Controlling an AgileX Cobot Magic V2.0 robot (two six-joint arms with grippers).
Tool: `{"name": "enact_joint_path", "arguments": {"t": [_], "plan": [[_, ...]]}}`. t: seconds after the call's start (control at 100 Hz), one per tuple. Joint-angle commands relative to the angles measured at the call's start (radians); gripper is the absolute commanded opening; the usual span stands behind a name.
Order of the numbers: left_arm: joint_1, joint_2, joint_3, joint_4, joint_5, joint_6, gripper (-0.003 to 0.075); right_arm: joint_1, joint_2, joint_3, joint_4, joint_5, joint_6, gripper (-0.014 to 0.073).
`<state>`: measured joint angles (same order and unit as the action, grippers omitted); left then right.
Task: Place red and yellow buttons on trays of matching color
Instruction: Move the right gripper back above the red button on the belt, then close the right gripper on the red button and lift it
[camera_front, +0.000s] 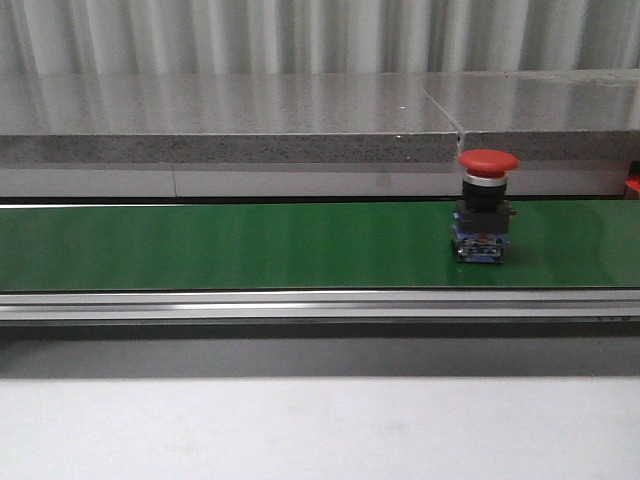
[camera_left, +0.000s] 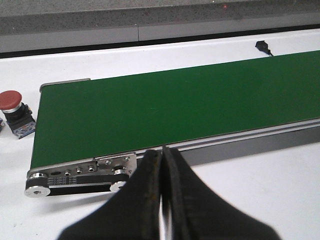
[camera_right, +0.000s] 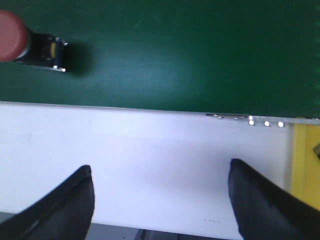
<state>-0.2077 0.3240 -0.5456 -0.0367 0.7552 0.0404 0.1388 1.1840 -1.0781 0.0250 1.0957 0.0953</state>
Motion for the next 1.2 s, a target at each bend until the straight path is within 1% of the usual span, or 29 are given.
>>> {"name": "enact_joint_path", "arguments": {"t": [0.0,0.13,0.25,0.28,0.51,0.66,0.75,0.8,0.85,0.95,1.02,1.11,1.19], "plan": [[-0.004,0.008,-0.028,-0.007,-0.067,-0.008,-0.0021,0.044,0.045,-0.061,0.005,-0.021,-0.036,0.0559],[-0.004,0.008,-0.028,-0.007,-0.067,-0.008,-0.0021,0.105,0.136,-0.118,0.039,0.001,-0.117,0.0559],[-0.004,0.008,-0.028,-0.007,-0.067,-0.008,-0.0021,0.129,0.208,-0.161,0.093,0.013,-0.227,0.0559],[-0.004,0.008,-0.028,-0.007,-0.067,-0.008,-0.0021,0.130,0.228,-0.169,0.103,0.010,-0.238,0.0559],[-0.004,0.008,-0.028,-0.007,-0.067,-0.008,-0.0021,0.130,0.325,-0.188,0.111,-0.095,-0.261,0.0559],[-0.004,0.008,-0.028,-0.007,-0.067,-0.008,-0.0021,0.130,0.366,-0.187,0.111,-0.216,-0.262,0.0559],[-0.004,0.008,-0.028,-0.007,-0.067,-0.008,-0.0021,0.130,0.378,-0.187,0.111,-0.253,-0.262,0.0548],[-0.004,0.008,-0.028,-0.007,-0.067,-0.008,-0.0021,0.130,0.379,-0.187,0.111,-0.255,-0.262,0.0514],[-0.004,0.008,-0.028,-0.007,-0.067,-0.008,-0.0021,0.130,0.379,-0.187,0.108,-0.254,-0.262,0.0451],[-0.004,0.008,-0.028,-0.007,-0.067,-0.008,-0.0021,0.130,0.379,-0.187,0.087,-0.246,-0.262,0.0281],[-0.004,0.008,-0.028,-0.007,-0.067,-0.008,-0.0021,0.130,0.376,-0.187,0.075,-0.237,-0.261,0.0190],[-0.004,0.008,-0.028,-0.007,-0.067,-0.008,-0.0021,0.130,0.365,-0.187,0.075,-0.233,-0.259,0.0121],[-0.004,0.008,-0.028,-0.007,-0.067,-0.008,-0.0021,0.124,0.345,-0.187,0.075,-0.242,-0.242,0.0100]]}}
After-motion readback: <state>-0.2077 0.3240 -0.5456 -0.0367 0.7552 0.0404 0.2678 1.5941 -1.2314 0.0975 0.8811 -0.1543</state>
